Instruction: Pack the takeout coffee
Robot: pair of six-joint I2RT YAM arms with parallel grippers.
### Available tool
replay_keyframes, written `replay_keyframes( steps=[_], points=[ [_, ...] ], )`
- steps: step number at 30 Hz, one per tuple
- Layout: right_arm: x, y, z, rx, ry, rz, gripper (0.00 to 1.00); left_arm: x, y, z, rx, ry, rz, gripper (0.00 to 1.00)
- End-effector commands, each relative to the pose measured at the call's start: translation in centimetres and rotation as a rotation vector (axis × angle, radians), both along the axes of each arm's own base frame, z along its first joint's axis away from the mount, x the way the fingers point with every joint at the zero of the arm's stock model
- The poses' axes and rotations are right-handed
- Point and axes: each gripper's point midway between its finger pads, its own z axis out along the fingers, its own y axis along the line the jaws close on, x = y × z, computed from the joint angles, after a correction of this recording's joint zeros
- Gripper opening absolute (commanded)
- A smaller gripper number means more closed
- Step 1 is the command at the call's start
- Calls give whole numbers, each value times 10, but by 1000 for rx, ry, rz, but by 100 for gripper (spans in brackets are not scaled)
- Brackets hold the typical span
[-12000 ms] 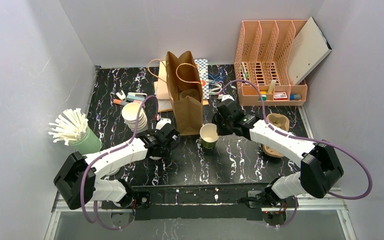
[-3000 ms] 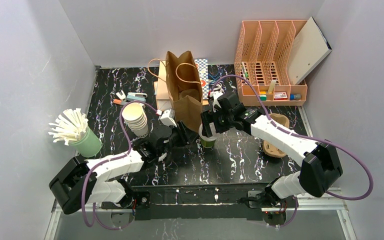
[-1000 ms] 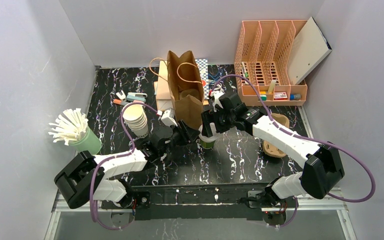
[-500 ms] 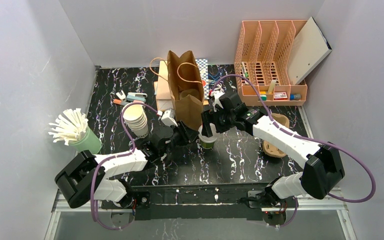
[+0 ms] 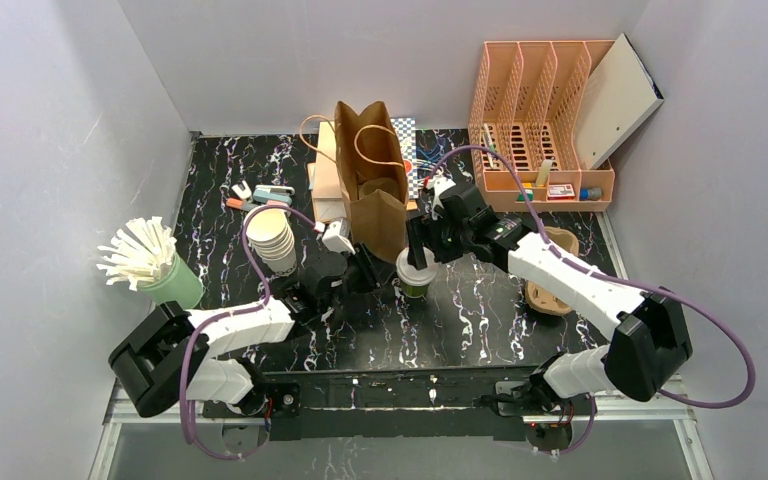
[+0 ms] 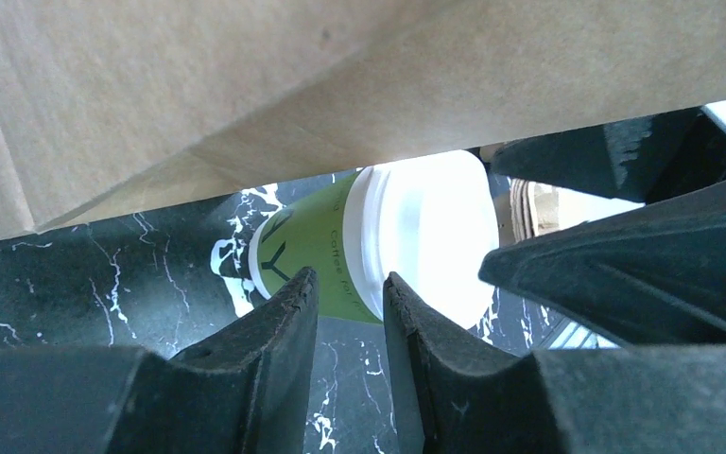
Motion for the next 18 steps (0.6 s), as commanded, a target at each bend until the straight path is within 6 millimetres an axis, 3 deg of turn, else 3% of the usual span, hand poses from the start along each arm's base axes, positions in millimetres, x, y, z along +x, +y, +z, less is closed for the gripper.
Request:
replay_keyframes(
  steps=[1,5,7,9,18],
  points=[
    [12,-8,29,34,-109,-70,96,7,3,25,3,-62,26,30],
    [11,-13,31,59,-105,-86,77,5,1,30,-3,-63,10,29],
    [11,-15,32,86,-92,-89,60,4,-1,33,-10,-63,2,28],
    [8,-13,33,127,-71,-71,49,3,-3,36,-17,-62,-5,26],
    [10,-23,23,167,-31,-93,34,-10,-5,47,66,-46,27,28]
  ],
)
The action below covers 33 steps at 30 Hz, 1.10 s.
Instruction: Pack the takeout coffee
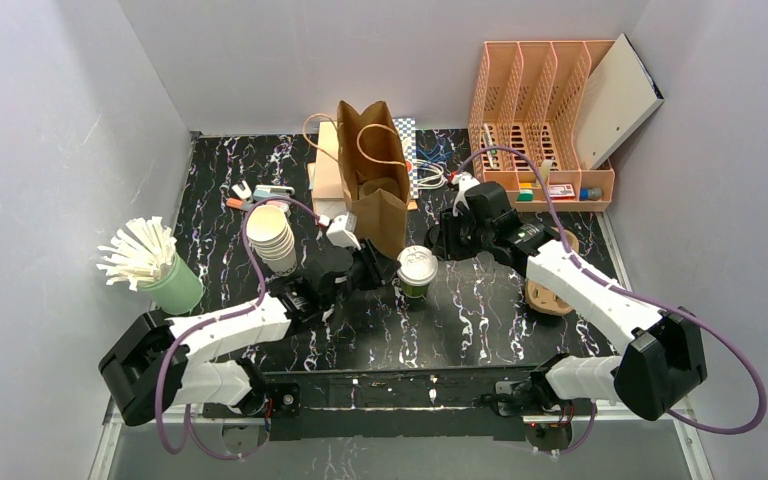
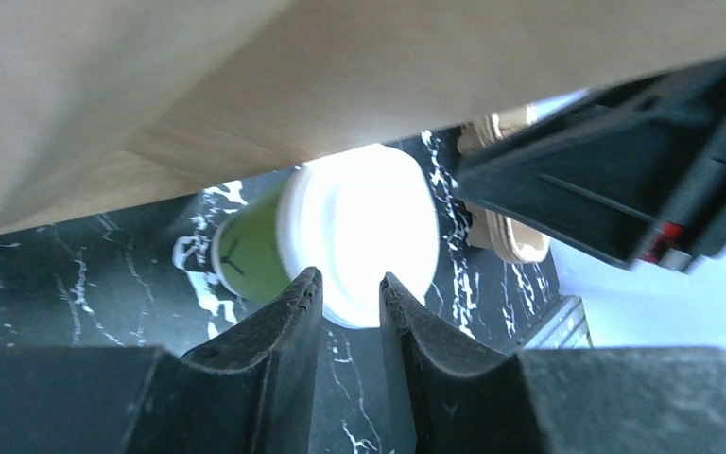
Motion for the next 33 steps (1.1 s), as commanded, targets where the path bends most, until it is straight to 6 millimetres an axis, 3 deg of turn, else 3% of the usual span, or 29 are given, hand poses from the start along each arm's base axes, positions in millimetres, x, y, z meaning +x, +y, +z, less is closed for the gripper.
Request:
replay_keyframes(
  steps=[1,6,15,22,33],
  points=[
    [4,0,10,83,-20,-3,31,-6,1,23,52,-42,58,26],
    [6,-3,11,173,17,6,29,-2,6,18,75,-42,95,22],
    [4,1,6,211,53,49,29,2,-9,23,120,-49,73,26],
    [3,1,4,189,65,78,35,3,-6,24,240,-62,118,26],
    [4,7,0,157,70,102,34,9,-15,16,333,-69,121,25]
  ],
)
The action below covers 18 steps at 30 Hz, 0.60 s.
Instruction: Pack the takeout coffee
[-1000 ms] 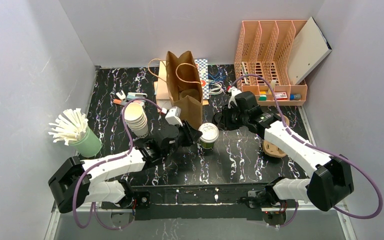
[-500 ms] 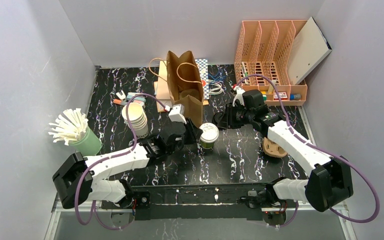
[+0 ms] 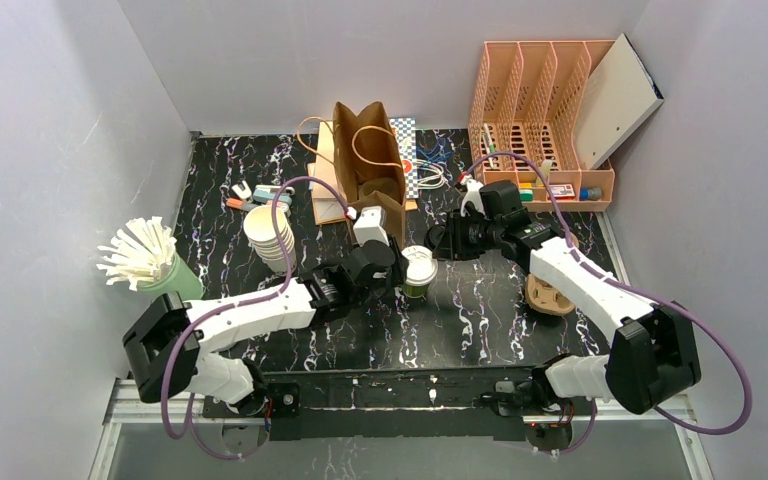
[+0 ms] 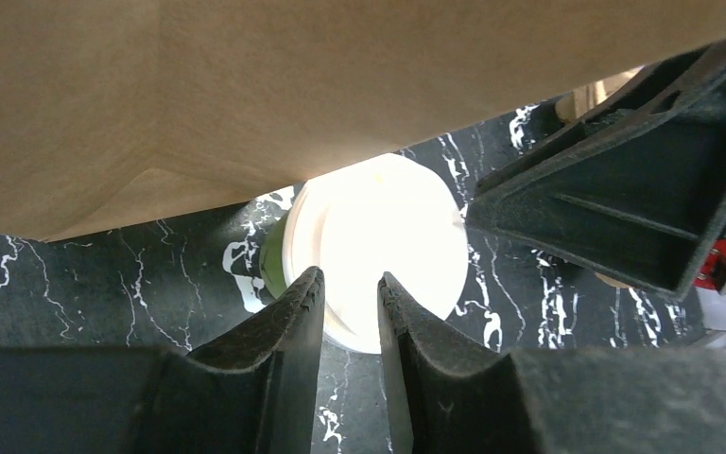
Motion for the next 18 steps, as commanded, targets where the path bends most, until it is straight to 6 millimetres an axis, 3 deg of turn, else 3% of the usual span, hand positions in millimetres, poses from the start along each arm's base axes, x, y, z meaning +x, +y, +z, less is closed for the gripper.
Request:
replay_keyframes(
  steps=[1,18],
  points=[
    [5,10,13,4,-41,35,34,9,3,4,51,-30,41,25],
    [6,13,6,-43,-41,36,32,13,-3,1,88,-32,33,24]
  ],
)
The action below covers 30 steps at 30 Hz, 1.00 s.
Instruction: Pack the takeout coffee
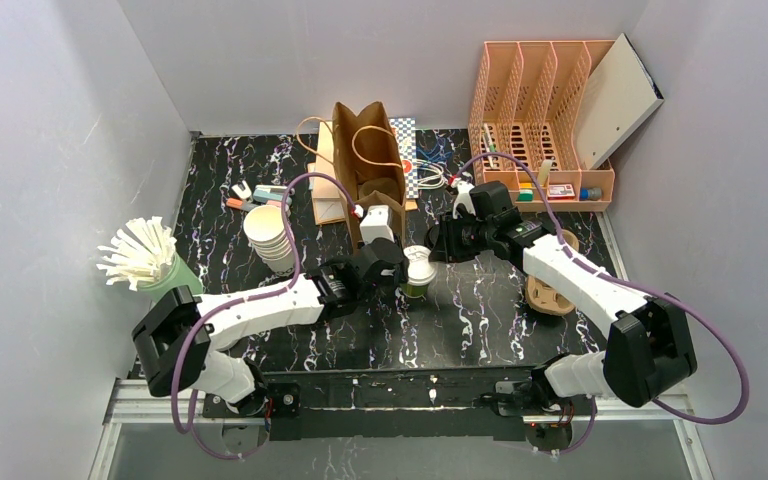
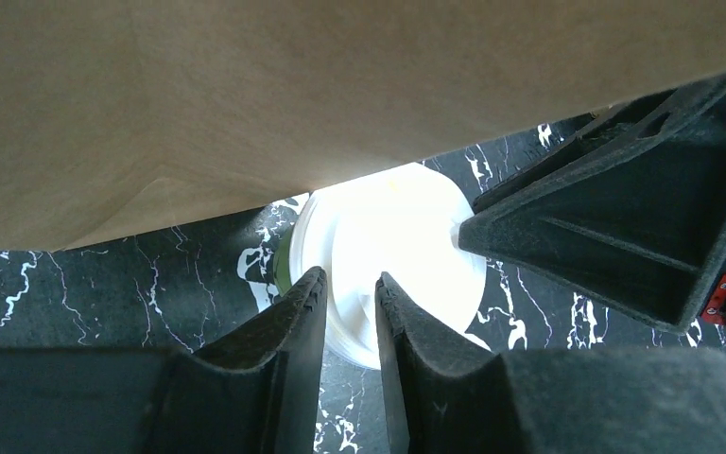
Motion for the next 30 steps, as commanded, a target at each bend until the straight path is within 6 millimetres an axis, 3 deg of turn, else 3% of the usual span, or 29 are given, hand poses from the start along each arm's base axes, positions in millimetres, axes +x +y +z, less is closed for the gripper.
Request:
replay_keyframes(
  steps=[1,10,23,30],
  points=[
    [10,5,14,4,-45,4,32,7,0,11,9,-33,26,24],
    [8,6,15,4,-44,14,32,8,6,7,39,-22,52,23],
    [6,14,23,18,-48,36,32,2,5,35,-33,-45,20,29],
    [7,9,16,-13,-40,17,32,2,5,26,-14,-32,20,28]
  ],
)
